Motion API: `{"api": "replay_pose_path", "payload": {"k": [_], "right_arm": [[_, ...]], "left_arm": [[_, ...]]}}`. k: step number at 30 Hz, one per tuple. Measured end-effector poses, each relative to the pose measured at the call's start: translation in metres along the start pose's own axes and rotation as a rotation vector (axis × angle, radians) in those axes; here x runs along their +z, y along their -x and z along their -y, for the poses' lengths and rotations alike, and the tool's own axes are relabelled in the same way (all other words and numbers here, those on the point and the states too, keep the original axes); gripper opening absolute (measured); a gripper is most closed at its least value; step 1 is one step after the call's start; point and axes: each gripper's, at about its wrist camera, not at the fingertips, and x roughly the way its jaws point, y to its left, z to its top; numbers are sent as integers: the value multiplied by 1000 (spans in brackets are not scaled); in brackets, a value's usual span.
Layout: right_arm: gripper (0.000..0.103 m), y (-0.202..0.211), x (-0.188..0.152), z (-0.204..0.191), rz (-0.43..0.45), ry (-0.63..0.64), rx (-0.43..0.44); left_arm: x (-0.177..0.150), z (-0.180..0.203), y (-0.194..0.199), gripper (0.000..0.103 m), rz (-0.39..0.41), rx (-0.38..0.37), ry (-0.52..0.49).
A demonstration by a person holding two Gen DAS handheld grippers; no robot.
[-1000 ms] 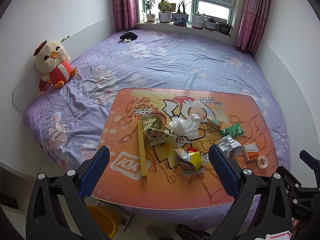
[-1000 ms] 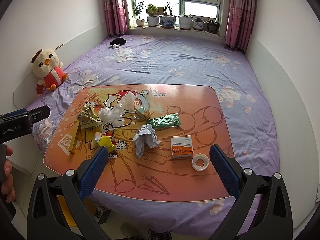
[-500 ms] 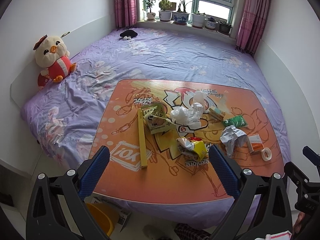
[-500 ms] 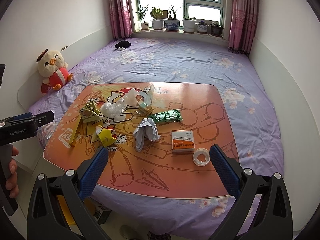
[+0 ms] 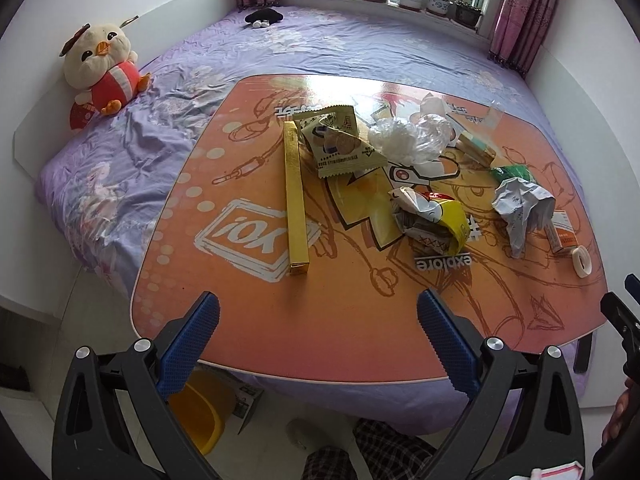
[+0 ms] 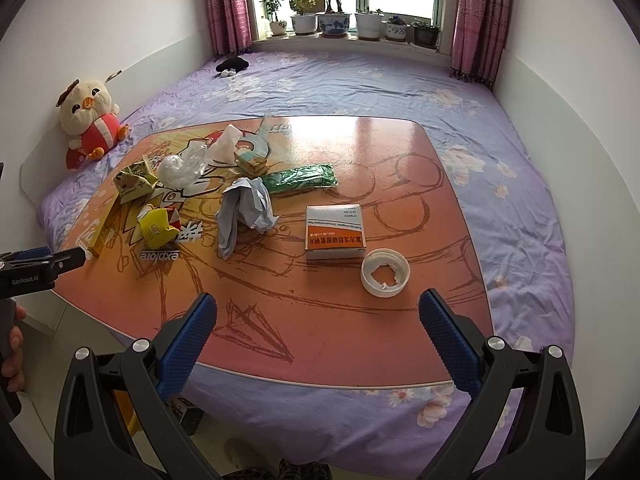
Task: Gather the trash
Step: 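Move left tool toward gold stick while right tool approaches white cup, then close left tool on gold stick while right tool grips white cup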
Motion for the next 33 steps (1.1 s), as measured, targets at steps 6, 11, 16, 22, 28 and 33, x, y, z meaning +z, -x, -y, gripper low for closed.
{"api": "replay_pose_path", "payload": {"k": [6,11,16,22,28,33], "right_arm": [[97,-33,8,17,-30,-3,-22],[92,-46,11,25,-35,4,-17],[78,-58,13,31,-46,-6,0],[61,-68,11,39,-64,-6,-5],[59,-68,10,37,-56,17,-9],[59,-70,11,37,-51,23,-9]], "left_arm": [[10,-3,-29,98,-20,-3,14],[25,-6,-46,98,-25,14,32],[41,-6,-61,98,-13,24,25],[53,-5,-74,98,-1,30,11],[64,-7,-81,99,15,20,-2],[65,-7,-82,100,15,5,-22]]}}
